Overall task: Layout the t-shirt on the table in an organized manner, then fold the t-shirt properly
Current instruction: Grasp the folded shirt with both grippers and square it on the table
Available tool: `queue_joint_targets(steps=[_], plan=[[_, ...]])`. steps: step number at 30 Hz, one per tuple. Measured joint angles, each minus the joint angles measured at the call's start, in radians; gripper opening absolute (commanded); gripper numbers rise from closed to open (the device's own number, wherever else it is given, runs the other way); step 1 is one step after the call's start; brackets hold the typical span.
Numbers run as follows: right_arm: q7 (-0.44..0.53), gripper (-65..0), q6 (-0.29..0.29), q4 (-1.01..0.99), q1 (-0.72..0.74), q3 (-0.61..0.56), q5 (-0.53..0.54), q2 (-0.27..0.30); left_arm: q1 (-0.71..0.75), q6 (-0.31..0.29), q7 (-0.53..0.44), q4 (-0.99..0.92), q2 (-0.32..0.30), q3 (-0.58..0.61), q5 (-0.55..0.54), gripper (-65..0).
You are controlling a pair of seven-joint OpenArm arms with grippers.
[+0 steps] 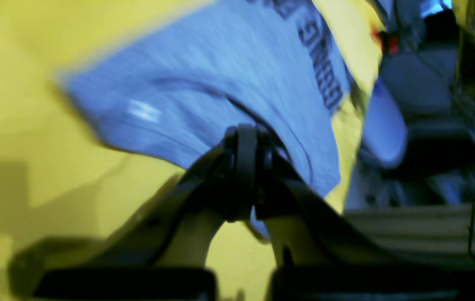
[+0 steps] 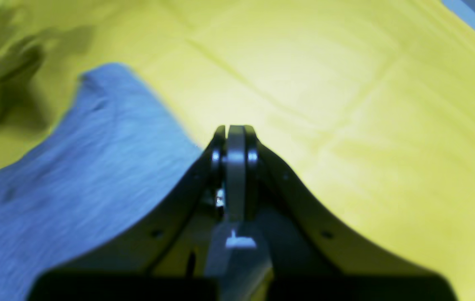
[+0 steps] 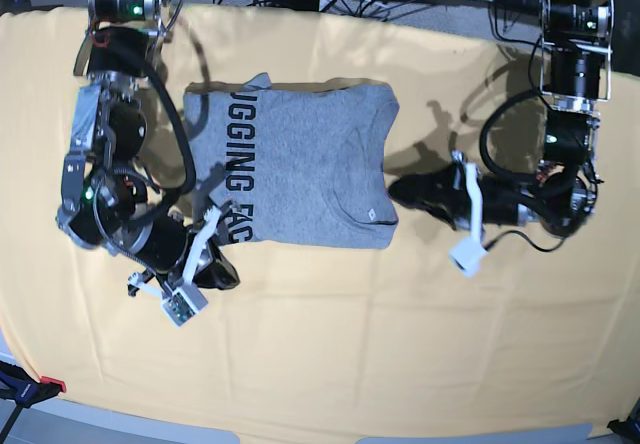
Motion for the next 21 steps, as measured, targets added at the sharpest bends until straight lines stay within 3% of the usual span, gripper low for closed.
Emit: queue_joint_targets(steps=[8,10,14,18,21], plan=[[0.002,-65.0,0.0,-0.302,0.169,-0.148,-0.097,0.022,-0.005,0.0,-0.002,0.243,-0.003,0.271,-0.002,-65.0],[0.01,-65.0,-0.027,-0.335,0.187,-0.18,-0.146,0.037,-0.006,0.0,-0.004,0.308,-0.003,0.333,0.018,-65.0],[0.024,-65.0,-0.077,-0.353,0.201,-0.206,-0.218,0.059,-0.006,0.001,-0.092,0.372,-0.006,0.47,0.242,-65.0],[0.031,-65.0,-0.056,-0.374,0.193,-0.241,-0.207,0.081,-0.006,0.0,-0.137,0.383,0.028,0.593,0.44,-65.0],[0.029,-65.0,-0.042,-0.402,0.183,-0.278,-0.207,0.098,-0.003,0.028,-0.209,0.383,0.031,0.624,0.525,-65.0]])
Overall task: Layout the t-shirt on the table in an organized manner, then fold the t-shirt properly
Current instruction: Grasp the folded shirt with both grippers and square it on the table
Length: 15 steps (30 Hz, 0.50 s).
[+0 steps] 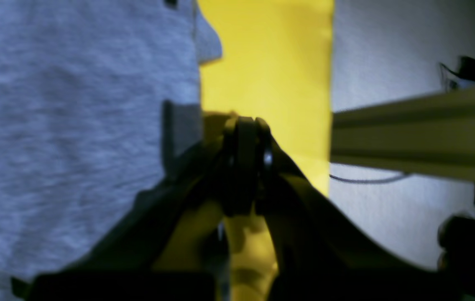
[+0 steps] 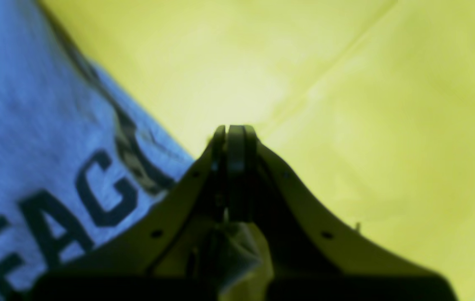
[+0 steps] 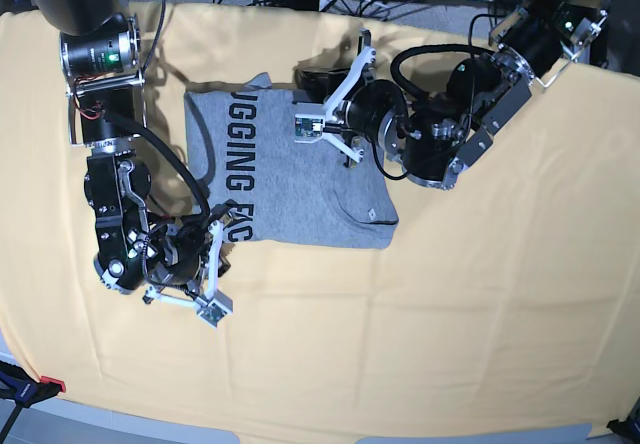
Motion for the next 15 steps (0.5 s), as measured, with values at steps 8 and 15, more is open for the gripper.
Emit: queue_joint_targets(steps=[8,15], plan=[[-0.024,-65.0,0.02,-0.002,0.006,-0.112,0.033,0.075,-0.003,0.031,-0.085,-0.055,-0.003,-0.005,0.167,-65.0],[-0.192,-65.0,0.038,-0.002,0.0,-0.154,0.22,0.101,-0.029,0.018,-0.174,-0.138,0.002,-0.005,0.224,-65.0]])
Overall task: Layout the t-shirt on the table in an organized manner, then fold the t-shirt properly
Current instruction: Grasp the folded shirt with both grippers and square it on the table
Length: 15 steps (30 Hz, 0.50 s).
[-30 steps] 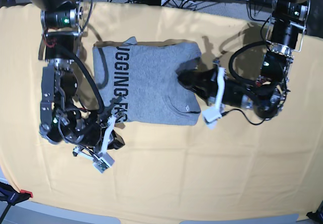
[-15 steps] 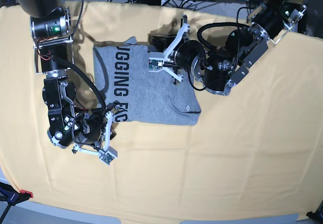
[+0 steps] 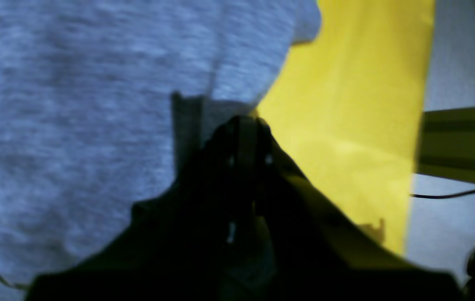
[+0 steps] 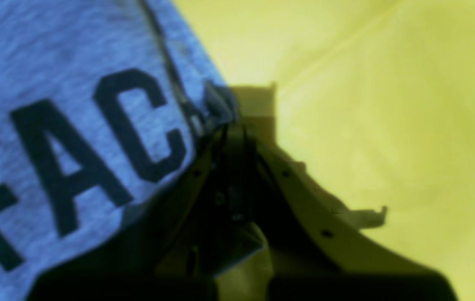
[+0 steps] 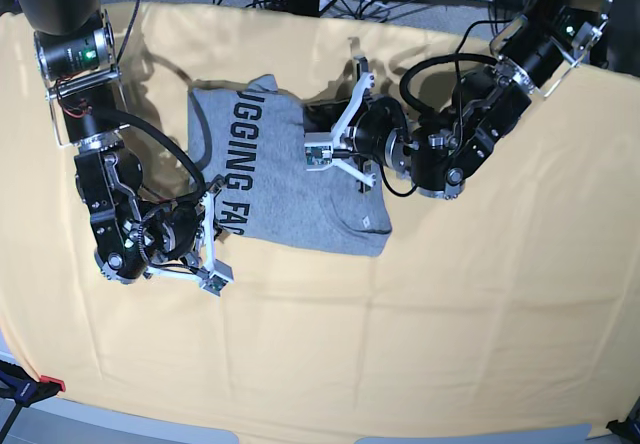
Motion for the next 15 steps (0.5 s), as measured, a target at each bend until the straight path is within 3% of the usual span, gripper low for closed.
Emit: queue_joint_targets(steps=[8,15], plan=[[-0.09,-65.0,0.0,0.0,-0.004,0.0,0.207,0.029,-0.117,0.026,-0.064,-0.119,0.0,0.0,0.056,-65.0],[-0.096,-65.0,-0.006,0.007,-0.063,0.0,0.449,0.133,-0.223,0.031,-0.171,-0.287,0.034,0.0,0.161,-65.0]])
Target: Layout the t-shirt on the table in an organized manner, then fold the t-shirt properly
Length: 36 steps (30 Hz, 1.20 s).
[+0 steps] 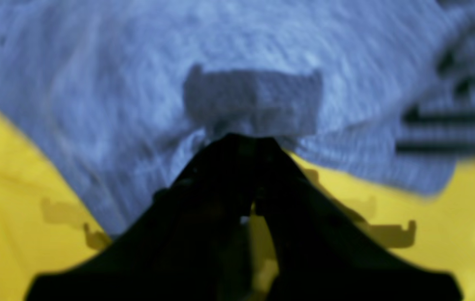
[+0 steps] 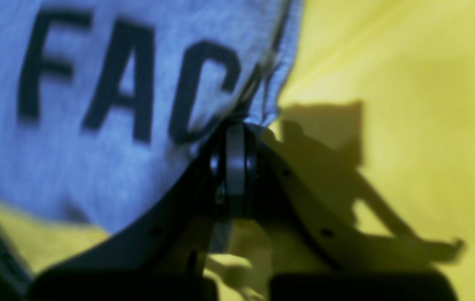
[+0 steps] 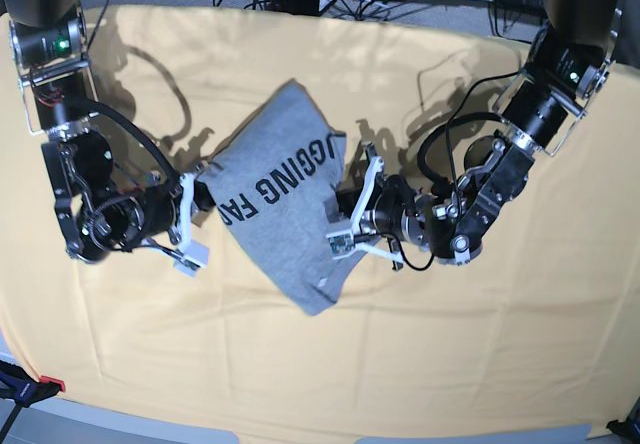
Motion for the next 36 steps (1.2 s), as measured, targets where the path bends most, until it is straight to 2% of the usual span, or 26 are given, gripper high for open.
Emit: queue_joint_targets(steps=[3,7,9,12,16,18,20,22,25,27,30,33,35,36], plan=[[-0.002,-65.0,-0.005,0.032,-0.056,0.008,0.055,0.02,-0.029,0.0,-0.08,-0.073,0.02,0.0,0.042,-65.0],[-0.01,-65.0,-0.005,0.135,-0.152,0.069,0.058,0.011,-0.056,0.004,-0.172,-0.133,0.054,0.0,0.131,-65.0],[-0.02,-65.0,-0.014,0.203,-0.207,0.115,0.06,0.009,-0.063,-0.005,-0.185,-0.138,0.066,0.0,0.166,-65.0],[-0.028,-65.0,-0.021,0.322,-0.266,0.204,0.049,0.009,-0.093,-0.035,-0.167,-0.138,0.068,0.001,0.14,-65.0],[-0.01,-65.0,-0.02,0.419,-0.354,0.305,0.047,0.006,-0.162,-0.031,-0.041,-0.134,0.065,-0.031,-0.053,-65.0],[0.015,-65.0,-0.02,0.421,-0.391,0.341,-0.01,-0.003,-0.189,-0.049,0.055,-0.125,0.068,-0.096,-0.152,-65.0],[0.078,-65.0,-0.022,0.418,-0.406,0.381,-0.095,-0.025,-0.203,-0.072,0.156,-0.122,0.075,-0.198,-0.27,-65.0],[0.153,-65.0,-0.059,0.418,-0.401,0.419,-0.134,-0.05,-0.211,-0.073,0.266,-0.121,0.075,-0.331,-0.384,-65.0],[0.189,-65.0,-0.09,0.418,-0.401,0.439,-0.203,-0.077,-0.214,-0.072,0.412,-0.122,0.066,-0.535,-0.552,-65.0],[0.209,-65.0,-0.095,0.416,-0.405,0.439,-0.209,-0.091,-0.213,-0.072,0.49,-0.123,0.065,-0.653,-0.629,-65.0],[0.22,-65.0,-0.103,0.415,-0.405,0.438,-0.26,-0.137,-0.201,-0.072,0.504,-0.122,0.031,-0.74,-0.673,-65.0],[0.22,-65.0,-0.15,0.415,-0.424,0.438,-0.306,-0.162,-0.152,-0.072,0.509,-0.123,-0.021,-0.764,-0.712,-65.0],[0.217,-65.0,-0.144,0.415,-0.447,0.438,-0.298,-0.166,-0.114,-0.072,0.519,-0.124,-0.04,-0.766,-0.715,-65.0],[0.192,-65.0,-0.118,0.415,-0.456,0.438,-0.281,-0.17,-0.096,-0.071,0.52,-0.124,-0.047,-0.766,-0.716,-65.0]])
